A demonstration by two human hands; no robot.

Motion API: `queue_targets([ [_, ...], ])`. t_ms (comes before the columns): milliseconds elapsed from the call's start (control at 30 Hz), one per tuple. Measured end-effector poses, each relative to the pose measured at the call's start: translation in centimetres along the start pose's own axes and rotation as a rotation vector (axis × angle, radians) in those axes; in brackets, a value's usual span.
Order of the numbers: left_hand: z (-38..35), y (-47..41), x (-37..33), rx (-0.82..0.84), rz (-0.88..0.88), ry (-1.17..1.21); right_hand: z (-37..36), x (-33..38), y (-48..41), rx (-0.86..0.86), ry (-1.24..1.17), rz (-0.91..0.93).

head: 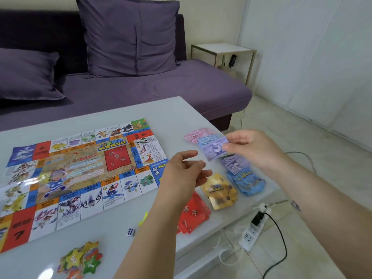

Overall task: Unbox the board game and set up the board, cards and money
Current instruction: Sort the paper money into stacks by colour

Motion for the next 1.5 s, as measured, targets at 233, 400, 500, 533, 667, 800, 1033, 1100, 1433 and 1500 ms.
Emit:
queue_targets([
  [233, -0.8, 0.6, 1.1, -0.031, -0.119, -0.328, 2.0, -5.1, -1.6, -0.097, 0.154, -0.141],
  [400, -0.7, 0.0, 1.4, -0.065, -0.115, -0.362, 2.0, -6.4, -2.3, -0.125, 0.321, -0.155],
  [500, -0.7, -0.2, 1.5, -0.071, -0.116, -0.369, 2.2, -6.2, -2.0, -0.195, 0.390, -0.116],
  [533, -0.7, -0.2, 1.5, -0.072, -0.118, -0.370, 2.2, -5.8, -1.7, -0.214, 0.388, -0.093],
  [667, -0.6, 0.3, 1.1, -0.076, -0.134, -0.388, 1.4, -3.3, -0.3, -0.158, 0.332, 0.006],
  [800, 0.9, 1.8, -0.2, -0.123, -0.168, -0.424, -1.4, -0.4, 2.4, -0.014, 0.255, 0.083],
  [1033, 6.0, 7.6, -1.0, -0.274, -0.177, -0.436, -6.6, 3.0, 7.3, 0.146, 0.226, 0.166],
  [1100, 7.2, 9.3, -1.2, -0.304, -0.180, -0.442, -7.5, 3.3, 8.2, 0.157, 0.236, 0.161],
  [1433, 11.8, 13.8, -0.5, -0.401, -0.164, -0.527, -10.6, 3.0, 8.1, 0.217, 1.052, 0.017],
  [1500, 12.5, 13.8, -0.8, -0.419, -0.169, -0.506, -11.1, 3.3, 7.9, 0.230, 1.104, 0.000],
])
Point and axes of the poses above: each hand's wrist, its own y-axis away from the middle knuckle, its own z-axis out of the back of the hand, x = y × z, the point moved 1 cm from there along -y, towards the middle knuckle, and after that the axes turned 3 degrees about y, right-handed, at the moved point
